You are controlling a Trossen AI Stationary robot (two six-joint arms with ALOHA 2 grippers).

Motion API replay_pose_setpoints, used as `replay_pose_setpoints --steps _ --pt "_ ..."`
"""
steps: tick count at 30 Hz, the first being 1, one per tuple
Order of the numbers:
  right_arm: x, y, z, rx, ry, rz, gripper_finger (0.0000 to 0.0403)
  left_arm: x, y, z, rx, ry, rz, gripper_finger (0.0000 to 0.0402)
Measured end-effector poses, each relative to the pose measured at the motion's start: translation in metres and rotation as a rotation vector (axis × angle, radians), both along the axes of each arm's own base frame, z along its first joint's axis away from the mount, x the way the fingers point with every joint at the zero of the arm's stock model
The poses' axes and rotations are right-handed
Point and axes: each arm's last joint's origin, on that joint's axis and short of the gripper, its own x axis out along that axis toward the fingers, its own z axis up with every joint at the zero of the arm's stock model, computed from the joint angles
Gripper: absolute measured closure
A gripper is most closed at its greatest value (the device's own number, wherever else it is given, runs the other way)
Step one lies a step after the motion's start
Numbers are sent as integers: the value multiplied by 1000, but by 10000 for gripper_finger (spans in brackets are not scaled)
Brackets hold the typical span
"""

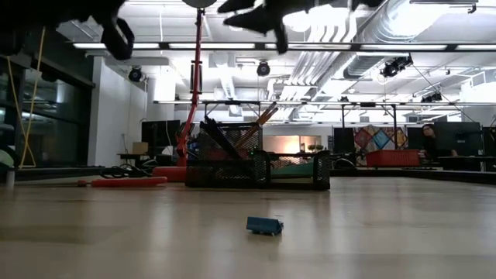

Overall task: Pick and place office supplies into organizer
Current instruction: Put the red scissors into the black desk organizer

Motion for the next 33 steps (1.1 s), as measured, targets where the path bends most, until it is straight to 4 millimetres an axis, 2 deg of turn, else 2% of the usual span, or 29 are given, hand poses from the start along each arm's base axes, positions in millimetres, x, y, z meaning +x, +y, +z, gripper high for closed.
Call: replay_pose_setpoints --steps 9,14,19,23,27,30,33 --pt "-38 15 71 -24 15 51 311 2 -1 -23 137 237 -6 401" --pt "-66 19 98 -61 10 79 311 3 0 -32 136 372 20 378" --pt "-92 23 106 -66 71 93 311 10 -2 -22 201 546 9 323" --pt "-102 26 107 -74 107 87 311 11 0 -9 213 781 35 292" --pt "-104 27 106 -89 127 89 311 15 5 13 262 914 64 282" --pt "-105 27 106 -99 132 90 311 20 12 21 291 984 108 282" --pt "-105 27 105 -111 148 91 311 25 20 21 190 1045 175 281"
